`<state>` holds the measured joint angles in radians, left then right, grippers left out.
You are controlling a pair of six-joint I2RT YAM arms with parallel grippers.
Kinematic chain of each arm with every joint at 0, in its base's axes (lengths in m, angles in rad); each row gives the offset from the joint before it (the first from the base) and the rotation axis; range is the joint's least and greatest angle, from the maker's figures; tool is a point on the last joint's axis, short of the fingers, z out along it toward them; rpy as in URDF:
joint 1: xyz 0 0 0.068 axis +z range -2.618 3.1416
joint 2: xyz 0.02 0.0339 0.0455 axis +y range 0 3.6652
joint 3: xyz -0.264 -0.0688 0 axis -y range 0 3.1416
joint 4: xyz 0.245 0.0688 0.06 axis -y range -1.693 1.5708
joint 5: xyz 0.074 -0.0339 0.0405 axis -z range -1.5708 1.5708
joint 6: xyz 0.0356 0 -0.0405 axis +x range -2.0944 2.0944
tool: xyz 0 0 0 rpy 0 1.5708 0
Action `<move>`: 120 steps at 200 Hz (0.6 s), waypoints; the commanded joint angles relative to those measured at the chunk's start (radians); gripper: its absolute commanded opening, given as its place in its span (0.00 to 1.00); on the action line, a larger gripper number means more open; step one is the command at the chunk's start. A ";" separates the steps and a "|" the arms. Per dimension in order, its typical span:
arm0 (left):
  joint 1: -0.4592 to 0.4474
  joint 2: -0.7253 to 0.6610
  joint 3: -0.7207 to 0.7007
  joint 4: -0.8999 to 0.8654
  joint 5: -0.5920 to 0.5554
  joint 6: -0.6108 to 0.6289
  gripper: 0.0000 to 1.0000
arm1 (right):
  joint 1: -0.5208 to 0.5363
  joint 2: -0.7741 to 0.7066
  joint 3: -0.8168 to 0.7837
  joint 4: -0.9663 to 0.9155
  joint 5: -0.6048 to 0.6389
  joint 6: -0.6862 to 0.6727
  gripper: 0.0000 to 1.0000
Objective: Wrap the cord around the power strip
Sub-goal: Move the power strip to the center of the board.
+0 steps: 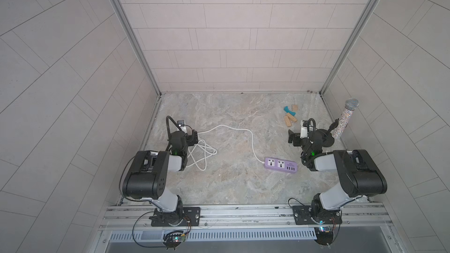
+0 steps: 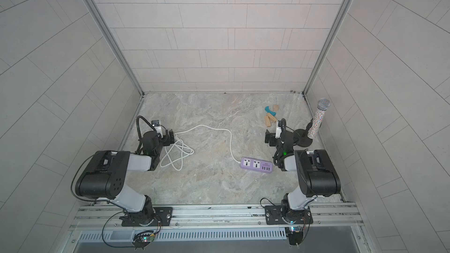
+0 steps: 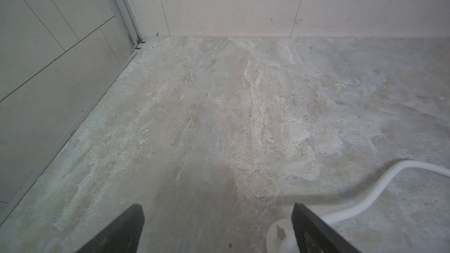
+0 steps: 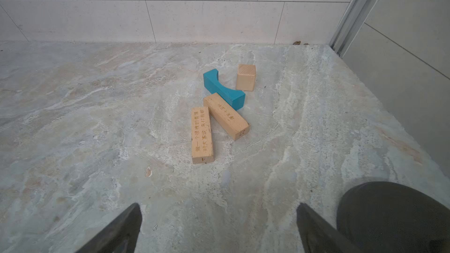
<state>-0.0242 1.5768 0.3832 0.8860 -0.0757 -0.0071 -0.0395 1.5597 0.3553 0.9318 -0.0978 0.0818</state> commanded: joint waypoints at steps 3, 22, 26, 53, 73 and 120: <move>0.003 0.007 0.016 0.024 -0.001 0.005 1.00 | 0.003 0.008 0.007 0.022 -0.004 -0.015 0.99; 0.003 0.002 0.013 0.027 -0.004 0.003 1.00 | 0.003 0.008 0.007 0.022 -0.003 -0.014 0.99; 0.003 0.003 0.013 0.024 -0.009 0.001 1.00 | 0.003 0.008 0.008 0.023 -0.003 -0.015 0.99; 0.003 0.006 0.017 0.020 -0.043 -0.011 1.00 | 0.003 0.008 0.008 0.023 -0.004 -0.015 0.99; 0.003 0.008 0.020 0.017 -0.046 -0.007 1.00 | 0.001 0.008 0.008 0.022 -0.005 -0.014 0.99; 0.002 0.011 0.023 0.014 -0.050 -0.005 1.00 | -0.006 0.010 0.014 0.017 -0.011 -0.007 0.99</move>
<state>-0.0246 1.5768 0.3855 0.8856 -0.1108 -0.0101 -0.0402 1.5597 0.3553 0.9314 -0.1009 0.0822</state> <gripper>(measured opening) 0.998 0.993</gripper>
